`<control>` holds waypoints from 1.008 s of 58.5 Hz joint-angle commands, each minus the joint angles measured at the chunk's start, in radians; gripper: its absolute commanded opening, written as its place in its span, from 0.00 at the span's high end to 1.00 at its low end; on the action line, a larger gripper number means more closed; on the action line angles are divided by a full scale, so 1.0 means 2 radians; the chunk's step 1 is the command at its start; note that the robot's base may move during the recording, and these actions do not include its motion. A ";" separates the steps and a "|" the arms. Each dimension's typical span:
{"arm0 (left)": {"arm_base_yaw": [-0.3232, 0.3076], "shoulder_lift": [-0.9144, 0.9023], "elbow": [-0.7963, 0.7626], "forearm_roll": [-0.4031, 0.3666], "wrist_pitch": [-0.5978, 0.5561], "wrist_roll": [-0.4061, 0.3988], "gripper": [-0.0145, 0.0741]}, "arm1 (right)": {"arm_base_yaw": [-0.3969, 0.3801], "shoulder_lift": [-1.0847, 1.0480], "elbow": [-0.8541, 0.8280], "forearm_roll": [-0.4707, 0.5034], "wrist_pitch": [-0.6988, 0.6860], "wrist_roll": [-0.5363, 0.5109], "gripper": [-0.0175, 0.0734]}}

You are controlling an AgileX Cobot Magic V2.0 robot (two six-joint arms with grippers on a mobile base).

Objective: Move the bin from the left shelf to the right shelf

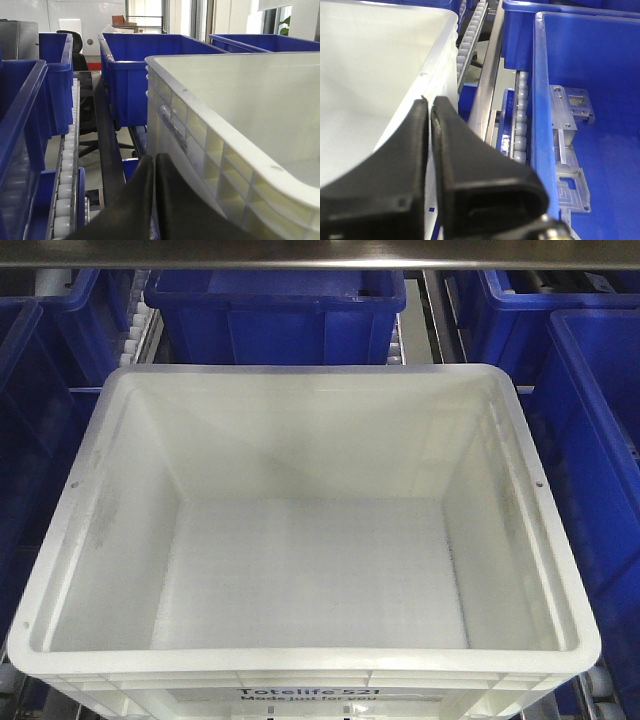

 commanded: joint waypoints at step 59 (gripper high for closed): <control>-0.003 -0.008 0.010 -0.002 -0.008 -0.004 0.85 | 0.001 0.005 -0.014 -0.007 -0.047 0.000 0.82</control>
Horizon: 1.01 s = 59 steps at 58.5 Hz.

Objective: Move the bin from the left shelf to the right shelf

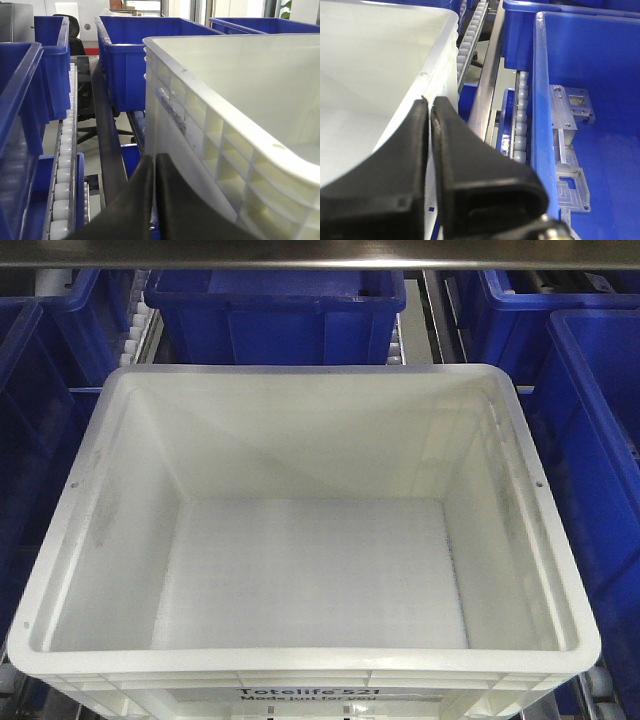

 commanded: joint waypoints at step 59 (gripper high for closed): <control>-0.003 -0.008 0.010 -0.002 -0.033 -0.004 0.84 | 0.001 -0.070 0.201 -0.054 -0.172 0.078 0.82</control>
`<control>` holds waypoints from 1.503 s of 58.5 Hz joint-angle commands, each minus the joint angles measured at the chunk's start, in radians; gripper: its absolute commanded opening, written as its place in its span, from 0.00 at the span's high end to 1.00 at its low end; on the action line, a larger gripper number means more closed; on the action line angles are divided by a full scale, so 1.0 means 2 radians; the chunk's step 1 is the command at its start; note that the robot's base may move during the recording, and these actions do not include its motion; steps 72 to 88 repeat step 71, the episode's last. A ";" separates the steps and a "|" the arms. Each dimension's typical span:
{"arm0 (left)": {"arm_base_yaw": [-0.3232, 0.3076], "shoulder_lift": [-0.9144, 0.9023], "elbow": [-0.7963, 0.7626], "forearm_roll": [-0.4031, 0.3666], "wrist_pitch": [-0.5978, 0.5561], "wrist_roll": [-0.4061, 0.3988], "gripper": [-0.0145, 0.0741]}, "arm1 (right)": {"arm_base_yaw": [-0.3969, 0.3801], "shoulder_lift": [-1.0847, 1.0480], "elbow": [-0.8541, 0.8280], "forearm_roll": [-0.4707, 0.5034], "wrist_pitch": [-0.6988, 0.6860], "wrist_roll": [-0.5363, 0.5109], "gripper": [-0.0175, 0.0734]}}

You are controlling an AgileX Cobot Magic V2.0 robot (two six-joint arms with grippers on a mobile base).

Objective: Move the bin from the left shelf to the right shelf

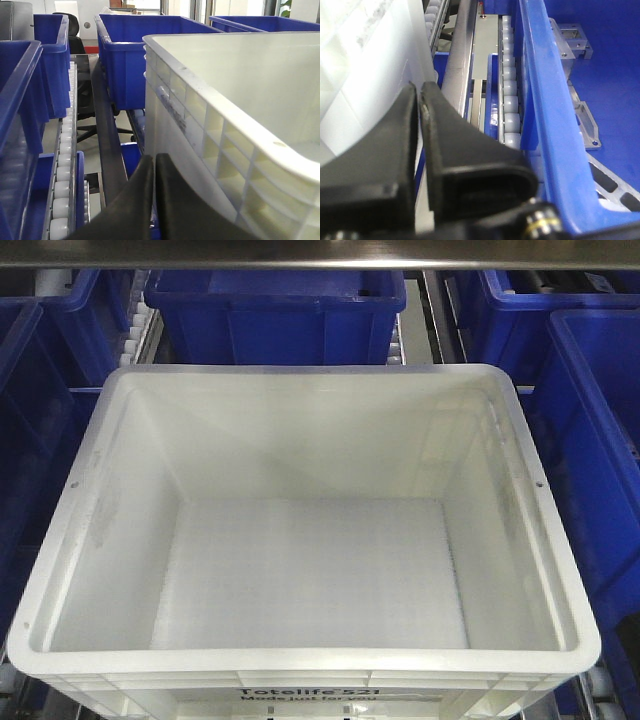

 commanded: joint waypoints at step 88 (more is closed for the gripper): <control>-0.003 -0.008 0.010 -0.002 -0.036 -0.004 0.84 | 0.001 -0.005 0.009 -0.003 -0.038 0.000 0.82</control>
